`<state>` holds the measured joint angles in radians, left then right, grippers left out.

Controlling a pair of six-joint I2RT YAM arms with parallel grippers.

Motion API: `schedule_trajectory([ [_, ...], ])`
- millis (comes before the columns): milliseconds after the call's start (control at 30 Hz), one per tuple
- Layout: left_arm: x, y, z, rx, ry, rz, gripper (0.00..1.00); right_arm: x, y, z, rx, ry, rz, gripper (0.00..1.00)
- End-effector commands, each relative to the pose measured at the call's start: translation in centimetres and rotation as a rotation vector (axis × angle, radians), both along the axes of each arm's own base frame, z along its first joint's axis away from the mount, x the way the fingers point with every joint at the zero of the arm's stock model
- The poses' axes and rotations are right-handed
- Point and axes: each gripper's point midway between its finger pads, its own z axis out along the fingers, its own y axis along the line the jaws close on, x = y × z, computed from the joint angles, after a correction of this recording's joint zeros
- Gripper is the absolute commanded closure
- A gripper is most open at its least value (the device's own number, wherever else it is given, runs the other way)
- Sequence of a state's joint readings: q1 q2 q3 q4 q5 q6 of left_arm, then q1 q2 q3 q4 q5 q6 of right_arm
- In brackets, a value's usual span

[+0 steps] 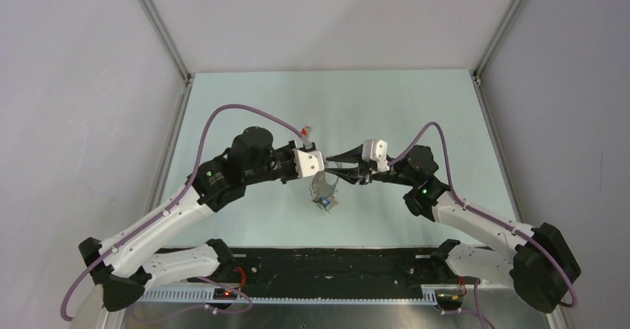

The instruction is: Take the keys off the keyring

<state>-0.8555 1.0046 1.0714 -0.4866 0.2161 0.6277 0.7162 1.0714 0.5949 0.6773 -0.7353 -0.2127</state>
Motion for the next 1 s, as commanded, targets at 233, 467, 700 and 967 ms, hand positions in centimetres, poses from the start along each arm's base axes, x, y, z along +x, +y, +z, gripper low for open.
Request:
schedule_trajectory([
  [233, -1.5, -0.8, 3.4, -0.106, -0.106, -0.108, 1.0, 0.5, 0.9, 1.8, 0.086, -0.017, 0.002, 0.71],
  [467, -1.5, -0.6, 3.8, -0.12, -0.124, -0.1, 1.0, 0.1, 1.3, 1.3, 0.072, 0.009, 0.037, 0.75],
  [700, -1.4, -0.3, 4.2, -0.137, -0.145, -0.088, 1.0, 0.0, 1.4, 1.0, 0.067, 0.026, 0.046, 0.93],
  [967, -1.0, -0.2, 3.6, -0.12, -0.154, -0.074, 1.0, 0.1, 0.4, 2.5, 0.096, 0.024, 0.008, 1.0],
])
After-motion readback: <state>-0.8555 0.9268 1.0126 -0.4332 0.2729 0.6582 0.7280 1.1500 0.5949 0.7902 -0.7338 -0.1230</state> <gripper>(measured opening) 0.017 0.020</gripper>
